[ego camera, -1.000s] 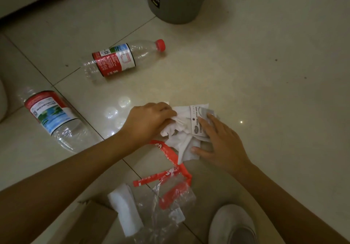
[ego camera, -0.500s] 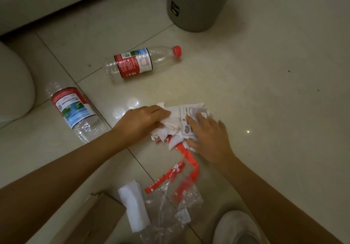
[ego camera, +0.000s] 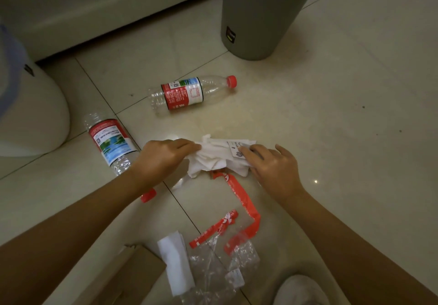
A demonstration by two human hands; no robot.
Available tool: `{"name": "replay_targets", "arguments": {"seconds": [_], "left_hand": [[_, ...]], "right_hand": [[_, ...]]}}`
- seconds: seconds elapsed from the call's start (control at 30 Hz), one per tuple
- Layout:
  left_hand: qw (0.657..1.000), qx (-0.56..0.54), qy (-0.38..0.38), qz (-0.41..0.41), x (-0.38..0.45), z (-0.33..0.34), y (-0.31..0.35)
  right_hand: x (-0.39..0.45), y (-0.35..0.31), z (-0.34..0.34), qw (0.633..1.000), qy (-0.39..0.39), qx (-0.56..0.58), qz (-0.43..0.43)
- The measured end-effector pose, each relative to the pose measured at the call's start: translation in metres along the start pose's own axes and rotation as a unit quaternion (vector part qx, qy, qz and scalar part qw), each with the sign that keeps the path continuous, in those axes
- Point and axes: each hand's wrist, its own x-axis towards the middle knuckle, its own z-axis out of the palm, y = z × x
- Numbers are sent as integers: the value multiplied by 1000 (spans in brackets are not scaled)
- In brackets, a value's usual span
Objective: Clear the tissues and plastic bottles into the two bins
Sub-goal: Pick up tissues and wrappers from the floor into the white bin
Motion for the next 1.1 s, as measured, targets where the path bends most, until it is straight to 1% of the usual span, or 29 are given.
{"name": "replay_targets", "arguments": {"seconds": [0.13, 0.27, 0.47, 0.6, 0.73, 0.87, 1.0, 1.1], "left_hand": [[999, 24, -1, -24, -8, -21, -11], [995, 91, -7, -28, -14, -52, -21], [980, 196, 39, -19, -19, -114, -29], [969, 232, 77, -39, -37, -149, -40], [954, 272, 111, -48, -58, -181, -47], [938, 313, 131, -70, -80, -211, -48], [912, 366, 163, -89, -99, -250, -50], [892, 393, 197, -107, -110, -283, -50]], "right_hand": [[14, 6, -16, 999, 37, 11, -2], [32, 3, -33, 997, 71, 13, -9], [75, -15, -57, 989, 134, 39, -42], [110, -32, -75, 980, 171, 52, -84], [152, -54, -93, 968, 212, 69, -115], [190, -83, -105, 957, 227, 107, -148], [227, -115, -117, 941, 241, 145, -189], [256, -139, -128, 929, 262, 165, -202]]}}
